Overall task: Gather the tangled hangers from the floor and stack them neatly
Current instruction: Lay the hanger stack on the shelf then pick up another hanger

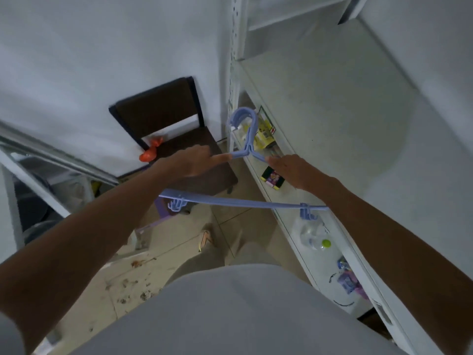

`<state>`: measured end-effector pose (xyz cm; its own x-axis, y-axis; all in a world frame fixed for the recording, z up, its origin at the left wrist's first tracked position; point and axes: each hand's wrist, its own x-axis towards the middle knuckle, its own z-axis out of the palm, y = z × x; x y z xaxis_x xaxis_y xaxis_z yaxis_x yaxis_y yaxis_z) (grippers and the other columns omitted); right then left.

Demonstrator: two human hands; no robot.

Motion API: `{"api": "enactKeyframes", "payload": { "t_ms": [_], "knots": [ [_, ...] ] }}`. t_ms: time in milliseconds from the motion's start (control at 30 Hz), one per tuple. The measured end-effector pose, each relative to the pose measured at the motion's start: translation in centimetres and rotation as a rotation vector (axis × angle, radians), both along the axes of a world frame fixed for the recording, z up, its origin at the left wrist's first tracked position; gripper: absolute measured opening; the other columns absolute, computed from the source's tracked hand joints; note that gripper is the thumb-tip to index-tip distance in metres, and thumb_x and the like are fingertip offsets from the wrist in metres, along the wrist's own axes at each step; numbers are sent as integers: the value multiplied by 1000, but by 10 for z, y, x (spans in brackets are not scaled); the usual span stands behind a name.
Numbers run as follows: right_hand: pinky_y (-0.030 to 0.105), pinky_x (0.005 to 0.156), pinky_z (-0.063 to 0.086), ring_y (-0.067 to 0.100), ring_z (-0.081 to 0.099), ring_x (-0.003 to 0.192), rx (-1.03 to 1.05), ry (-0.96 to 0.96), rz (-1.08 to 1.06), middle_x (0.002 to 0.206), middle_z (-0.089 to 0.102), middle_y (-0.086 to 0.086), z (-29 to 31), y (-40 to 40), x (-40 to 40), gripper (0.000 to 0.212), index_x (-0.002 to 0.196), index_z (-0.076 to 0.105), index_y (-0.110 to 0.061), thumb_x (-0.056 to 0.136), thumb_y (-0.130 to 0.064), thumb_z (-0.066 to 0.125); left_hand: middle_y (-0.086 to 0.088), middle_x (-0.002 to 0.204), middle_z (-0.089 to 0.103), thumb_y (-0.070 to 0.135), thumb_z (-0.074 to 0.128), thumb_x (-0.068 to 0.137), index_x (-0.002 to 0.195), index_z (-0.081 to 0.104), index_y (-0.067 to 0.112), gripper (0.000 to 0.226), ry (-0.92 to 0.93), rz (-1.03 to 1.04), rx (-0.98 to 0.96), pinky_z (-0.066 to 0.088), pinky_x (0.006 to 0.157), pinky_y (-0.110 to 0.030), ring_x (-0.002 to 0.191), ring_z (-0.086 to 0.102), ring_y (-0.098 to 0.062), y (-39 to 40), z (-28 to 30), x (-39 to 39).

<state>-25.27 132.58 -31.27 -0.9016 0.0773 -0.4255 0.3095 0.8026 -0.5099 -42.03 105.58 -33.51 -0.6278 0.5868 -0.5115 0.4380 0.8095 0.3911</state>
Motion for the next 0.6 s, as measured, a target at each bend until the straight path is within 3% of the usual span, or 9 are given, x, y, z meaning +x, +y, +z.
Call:
{"api": "enactKeyframes", "payload": {
  "t_ms": [67,100,133,200,300,400,467,533,600],
  "knots": [
    [39,57,47,28,56,53,-61,58,-41,64,59,21,3,8,-8,20,112,74,-22,105,-25,56,1,63,64,109,23,63,66,63,22,96,19,-39,43,36,52,-30,54,60,-18,17,3,-20],
    [42,58,47,29,56,55,-86,33,-56,65,58,21,6,14,-10,21,113,71,-30,106,-22,53,0,63,63,109,23,63,65,62,21,96,27,-62,52,36,52,-31,54,59,-18,27,4,-30],
    [40,62,46,27,53,57,-78,-5,-123,66,56,17,7,17,-14,22,97,67,-39,109,-36,47,-1,63,63,109,23,62,65,61,19,98,26,-87,47,36,52,-31,55,60,-19,37,4,-39],
    [33,61,39,22,45,55,-24,-78,-233,62,50,7,12,28,-20,57,72,53,-21,103,-65,33,-2,64,62,110,22,61,66,60,20,98,-15,-131,43,37,53,-31,57,59,-19,59,6,-52],
    [33,56,32,19,39,50,3,-19,-277,56,39,7,14,54,-29,63,65,37,-17,103,-67,33,1,58,59,109,20,61,60,59,21,96,-9,-214,85,35,52,-30,55,59,-16,98,13,-72],
    [35,60,39,23,51,55,30,0,-276,63,54,10,17,95,-45,62,71,47,-15,104,-65,32,-3,62,64,101,17,74,74,67,12,102,90,-306,104,39,54,-33,58,63,-18,137,15,-97],
    [39,72,49,28,62,70,28,-6,-306,78,66,13,17,123,-58,59,84,59,-16,103,-65,32,-1,66,61,95,17,82,86,59,16,89,167,-380,158,41,55,-33,59,61,-19,163,19,-114],
    [43,81,51,27,63,81,30,-36,-325,90,69,11,16,149,-73,54,97,64,-24,102,-66,31,5,68,56,77,28,97,100,48,23,58,235,-475,256,41,54,-30,56,56,-16,185,21,-130],
    [33,72,48,19,57,71,37,-17,-360,78,63,2,13,172,-85,48,84,59,-29,101,-68,35,6,71,53,57,34,107,111,46,22,38,356,-588,279,40,55,-31,56,51,-15,201,20,-141]
  ]
}}
